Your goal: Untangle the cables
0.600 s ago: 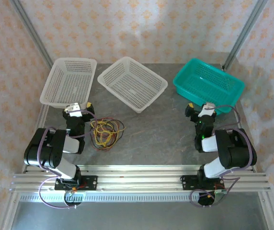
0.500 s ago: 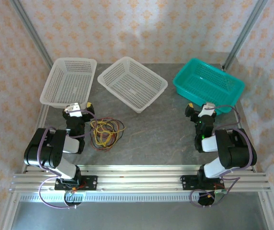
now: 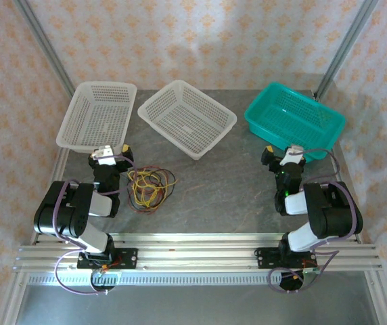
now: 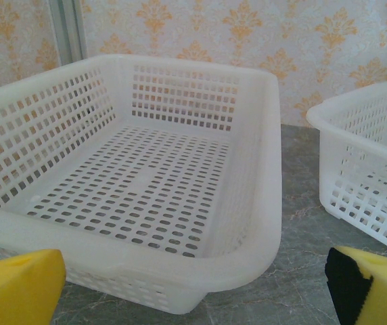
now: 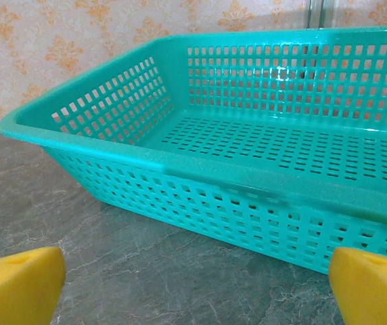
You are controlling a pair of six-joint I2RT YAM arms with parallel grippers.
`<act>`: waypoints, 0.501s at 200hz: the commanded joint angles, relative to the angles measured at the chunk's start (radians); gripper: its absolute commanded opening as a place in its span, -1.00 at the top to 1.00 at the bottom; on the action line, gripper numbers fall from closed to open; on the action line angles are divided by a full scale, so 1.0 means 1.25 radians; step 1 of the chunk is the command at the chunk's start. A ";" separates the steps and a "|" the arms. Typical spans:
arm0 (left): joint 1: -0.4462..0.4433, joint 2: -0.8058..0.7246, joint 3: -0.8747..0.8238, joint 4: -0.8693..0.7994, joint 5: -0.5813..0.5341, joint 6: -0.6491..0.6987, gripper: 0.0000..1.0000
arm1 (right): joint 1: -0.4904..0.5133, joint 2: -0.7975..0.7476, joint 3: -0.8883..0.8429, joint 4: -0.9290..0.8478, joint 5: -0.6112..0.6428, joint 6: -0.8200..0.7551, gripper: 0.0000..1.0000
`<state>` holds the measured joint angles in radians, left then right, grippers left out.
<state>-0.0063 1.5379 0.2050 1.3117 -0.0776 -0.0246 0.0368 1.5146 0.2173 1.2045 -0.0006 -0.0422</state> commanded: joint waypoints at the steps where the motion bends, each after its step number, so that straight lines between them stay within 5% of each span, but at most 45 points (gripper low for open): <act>1: 0.005 -0.002 0.010 0.004 0.011 0.004 -0.99 | 0.002 0.003 0.014 0.014 0.000 -0.001 -0.99; 72: -0.009 -0.050 -0.030 0.037 -0.019 0.009 -0.99 | 0.006 -0.037 -0.001 0.011 -0.057 -0.030 -0.99; 100: -0.080 -0.163 -0.030 -0.063 -0.142 0.038 -0.99 | 0.019 -0.110 0.028 -0.107 -0.047 -0.033 -0.99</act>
<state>-0.0387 1.4456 0.1684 1.2949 -0.1272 -0.0162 0.0437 1.4593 0.2173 1.1725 -0.0460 -0.0586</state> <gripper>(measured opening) 0.995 0.996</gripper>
